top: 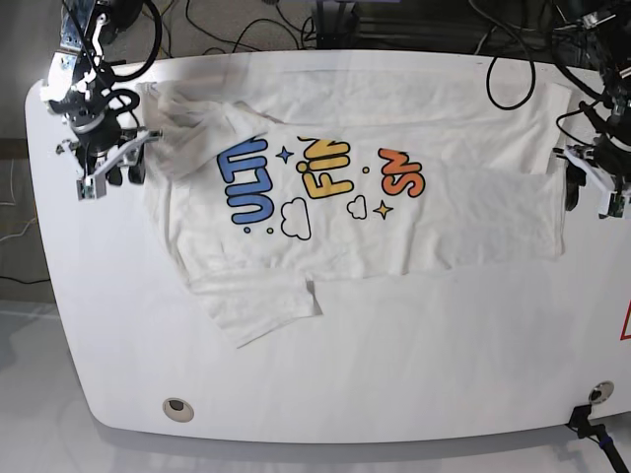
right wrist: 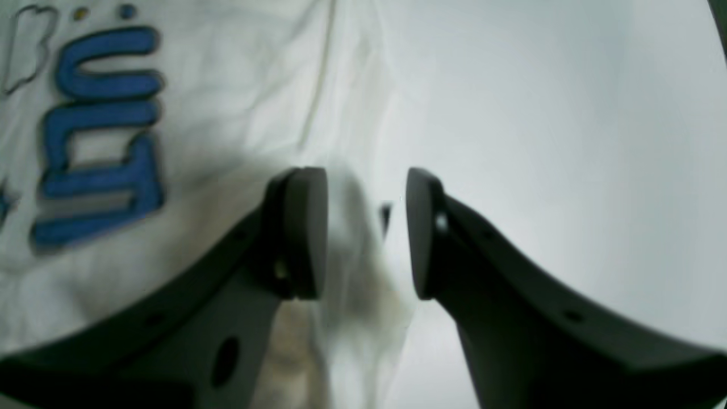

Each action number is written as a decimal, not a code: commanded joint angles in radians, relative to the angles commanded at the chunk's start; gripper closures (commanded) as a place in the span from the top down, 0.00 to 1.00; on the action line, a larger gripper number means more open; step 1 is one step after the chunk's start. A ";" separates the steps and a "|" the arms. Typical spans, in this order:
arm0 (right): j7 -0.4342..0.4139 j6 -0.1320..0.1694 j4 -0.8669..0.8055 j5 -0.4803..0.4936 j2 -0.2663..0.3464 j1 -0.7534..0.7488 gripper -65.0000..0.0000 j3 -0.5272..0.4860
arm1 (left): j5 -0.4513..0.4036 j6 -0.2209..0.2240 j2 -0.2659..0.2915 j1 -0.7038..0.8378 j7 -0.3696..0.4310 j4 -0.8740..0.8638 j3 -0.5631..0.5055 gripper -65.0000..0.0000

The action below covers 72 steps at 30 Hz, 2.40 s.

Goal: Fold the T-shirt properly
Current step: 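Pull the held shirt edges further toward the robot base, then open both grippers and move them out over the shirt's sides, then lower and close both grippers on the shirt's side edges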

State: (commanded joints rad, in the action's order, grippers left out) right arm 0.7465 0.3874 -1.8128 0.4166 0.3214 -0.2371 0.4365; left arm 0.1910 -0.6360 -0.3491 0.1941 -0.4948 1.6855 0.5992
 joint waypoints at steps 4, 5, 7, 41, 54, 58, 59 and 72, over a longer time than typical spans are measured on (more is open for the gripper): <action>0.002 0.006 0.123 -0.002 0.003 0.138 0.35 -0.048 | 0.000 0.002 0.002 -0.091 0.000 -0.100 -0.049 0.54; 0.002 0.006 0.155 -0.002 0.003 0.169 0.35 -0.058 | 0.000 0.002 0.000 -0.120 0.000 -0.129 -0.051 0.54; 0.002 0.008 0.219 -0.002 0.003 0.232 0.35 -0.072 | 0.000 0.002 -0.002 -0.178 0.000 -0.192 -0.051 0.54; -0.288 0.009 0.904 -0.002 0.068 0.692 0.58 -0.430 | 0.000 0.002 -0.075 -0.508 0.219 -0.839 -0.233 0.71; -0.290 0.009 0.905 -0.002 0.014 0.646 0.58 -0.431 | 0.002 0.002 -0.098 -0.503 0.221 -0.839 -0.226 0.71; -0.290 0.009 0.905 -0.002 0.009 0.640 0.58 -0.433 | 0.002 0.002 -0.098 -0.503 0.221 -0.839 -0.224 0.71; -0.290 0.009 0.905 -0.002 0.009 0.634 0.58 -0.433 | 0.002 0.002 -0.098 -0.502 0.221 -0.839 -0.224 0.71; -0.290 0.009 0.904 -0.002 0.002 0.623 0.00 -0.433 | 0.005 0.002 -0.098 -0.465 0.221 -0.839 -0.175 0.71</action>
State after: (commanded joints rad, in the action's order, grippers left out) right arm 0.4565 0.3966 -0.9091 0.4150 0.3230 0.3859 0.0038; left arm 0.1956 -0.6345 -0.4473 -0.2708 -0.2739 0.8462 0.4242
